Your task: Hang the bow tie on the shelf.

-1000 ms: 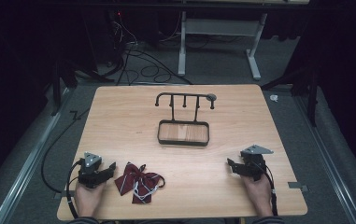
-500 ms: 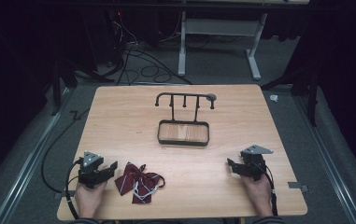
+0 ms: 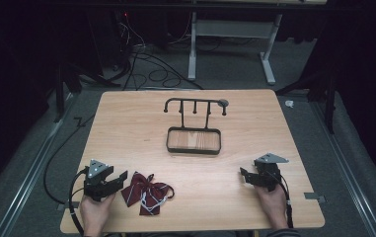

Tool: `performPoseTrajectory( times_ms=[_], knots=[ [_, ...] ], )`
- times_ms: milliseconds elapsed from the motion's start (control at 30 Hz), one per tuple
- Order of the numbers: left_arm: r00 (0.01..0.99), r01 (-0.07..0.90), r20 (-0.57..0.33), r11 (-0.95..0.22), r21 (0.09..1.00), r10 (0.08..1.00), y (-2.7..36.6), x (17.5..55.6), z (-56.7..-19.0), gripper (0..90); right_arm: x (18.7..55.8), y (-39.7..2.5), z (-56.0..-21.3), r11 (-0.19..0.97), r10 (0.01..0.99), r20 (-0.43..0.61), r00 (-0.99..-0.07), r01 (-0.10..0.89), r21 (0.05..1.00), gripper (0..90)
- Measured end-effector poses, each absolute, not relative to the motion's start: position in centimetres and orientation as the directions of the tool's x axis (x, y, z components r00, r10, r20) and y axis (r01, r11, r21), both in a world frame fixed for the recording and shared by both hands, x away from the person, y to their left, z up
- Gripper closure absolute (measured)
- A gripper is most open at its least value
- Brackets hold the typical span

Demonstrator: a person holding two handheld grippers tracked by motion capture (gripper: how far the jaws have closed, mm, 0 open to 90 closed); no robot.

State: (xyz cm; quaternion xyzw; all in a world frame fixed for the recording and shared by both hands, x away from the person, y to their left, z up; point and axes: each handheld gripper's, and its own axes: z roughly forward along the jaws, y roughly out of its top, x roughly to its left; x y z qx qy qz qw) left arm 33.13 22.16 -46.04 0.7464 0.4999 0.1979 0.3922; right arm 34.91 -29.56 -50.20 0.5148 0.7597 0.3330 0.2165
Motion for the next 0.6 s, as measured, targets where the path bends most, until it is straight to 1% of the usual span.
performPoseTrajectory(
  times_ms=[267, 400, 600],
  knots=[
    [0.483, 0.564, -0.092, -0.23, 0.793, 0.871, 20.3, 32.5, -44.9, 42.0, 34.9, -29.6, -50.2, 0.247, 0.926, 0.015, -0.376, 0.638, 0.729, 34.1],
    [0.521, 0.553, -0.076, -0.267, 0.789, 0.85, 19.2, 32.3, -44.6, 42.1, 34.9, -29.6, -50.2, 0.248, 0.927, 0.014, -0.376, 0.638, 0.729, 34.1],
    [0.573, 0.534, -0.079, -0.299, 0.791, 0.816, 17.6, 31.7, -44.5, 44.5, 34.9, -29.6, -50.2, 0.245, 0.927, 0.017, -0.375, 0.639, 0.729, 34.1]
  ],
)
